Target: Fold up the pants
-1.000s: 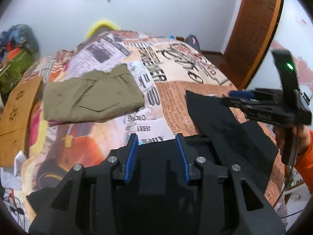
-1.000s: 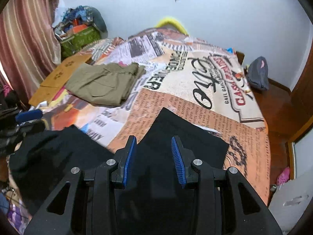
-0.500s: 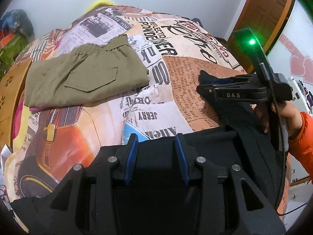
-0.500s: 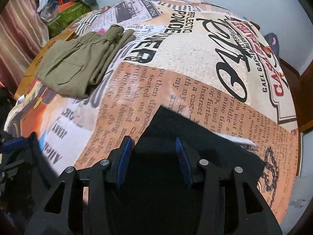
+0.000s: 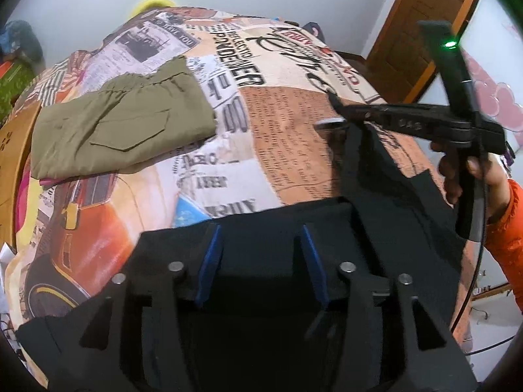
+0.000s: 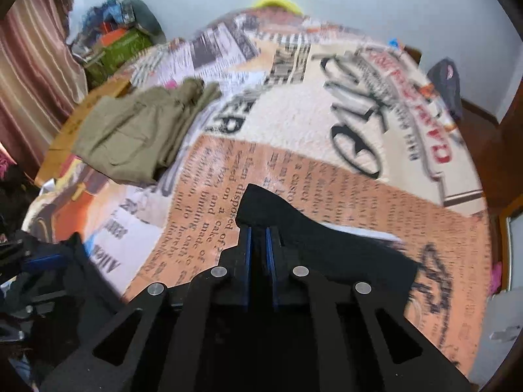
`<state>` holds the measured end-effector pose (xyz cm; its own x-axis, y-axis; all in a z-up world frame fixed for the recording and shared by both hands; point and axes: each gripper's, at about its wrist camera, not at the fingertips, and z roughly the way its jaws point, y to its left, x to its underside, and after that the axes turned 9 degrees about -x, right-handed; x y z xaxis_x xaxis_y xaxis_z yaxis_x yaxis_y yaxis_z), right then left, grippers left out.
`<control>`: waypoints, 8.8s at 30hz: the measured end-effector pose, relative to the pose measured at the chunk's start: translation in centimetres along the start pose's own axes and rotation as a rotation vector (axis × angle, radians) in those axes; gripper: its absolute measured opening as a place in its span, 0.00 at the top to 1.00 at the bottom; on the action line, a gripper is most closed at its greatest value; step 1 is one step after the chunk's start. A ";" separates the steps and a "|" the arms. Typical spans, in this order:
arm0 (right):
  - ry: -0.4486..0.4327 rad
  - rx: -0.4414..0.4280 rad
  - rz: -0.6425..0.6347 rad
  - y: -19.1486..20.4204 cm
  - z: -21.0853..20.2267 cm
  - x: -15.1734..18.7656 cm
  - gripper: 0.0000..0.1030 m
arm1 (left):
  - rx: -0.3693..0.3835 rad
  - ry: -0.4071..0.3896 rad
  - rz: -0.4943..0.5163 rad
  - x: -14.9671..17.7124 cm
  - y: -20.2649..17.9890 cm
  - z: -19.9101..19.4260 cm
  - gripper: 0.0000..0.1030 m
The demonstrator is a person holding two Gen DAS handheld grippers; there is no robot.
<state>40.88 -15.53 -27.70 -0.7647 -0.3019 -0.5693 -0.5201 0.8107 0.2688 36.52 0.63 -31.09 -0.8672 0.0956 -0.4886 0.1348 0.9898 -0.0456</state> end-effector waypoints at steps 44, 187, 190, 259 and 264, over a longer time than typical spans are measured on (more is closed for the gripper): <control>0.112 0.011 0.036 -1.9 7.2 -1.0 0.42 | 0.219 0.064 -0.038 2.0 -6.3 2.0 0.86; -0.043 0.249 0.056 -11.3 -10.7 12.2 0.85 | -0.116 0.065 0.094 -2.3 -2.9 1.6 0.49; -0.079 0.186 -0.003 -8.3 -11.3 10.7 0.78 | -0.135 0.050 0.000 -1.8 0.1 0.6 0.49; 0.079 -0.092 -0.418 19.3 8.8 1.4 0.96 | -0.406 -0.094 -0.353 13.7 24.3 -6.6 0.81; 0.062 0.015 -0.383 18.0 9.2 0.5 0.96 | -0.402 -0.076 -0.380 13.6 25.1 -6.6 0.75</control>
<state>34.64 3.50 -30.30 -0.5378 -0.6136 -0.5781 -0.7674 0.6403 0.0343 24.92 27.44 -33.11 -0.7803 -0.2686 -0.5648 -0.3868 0.9169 0.0983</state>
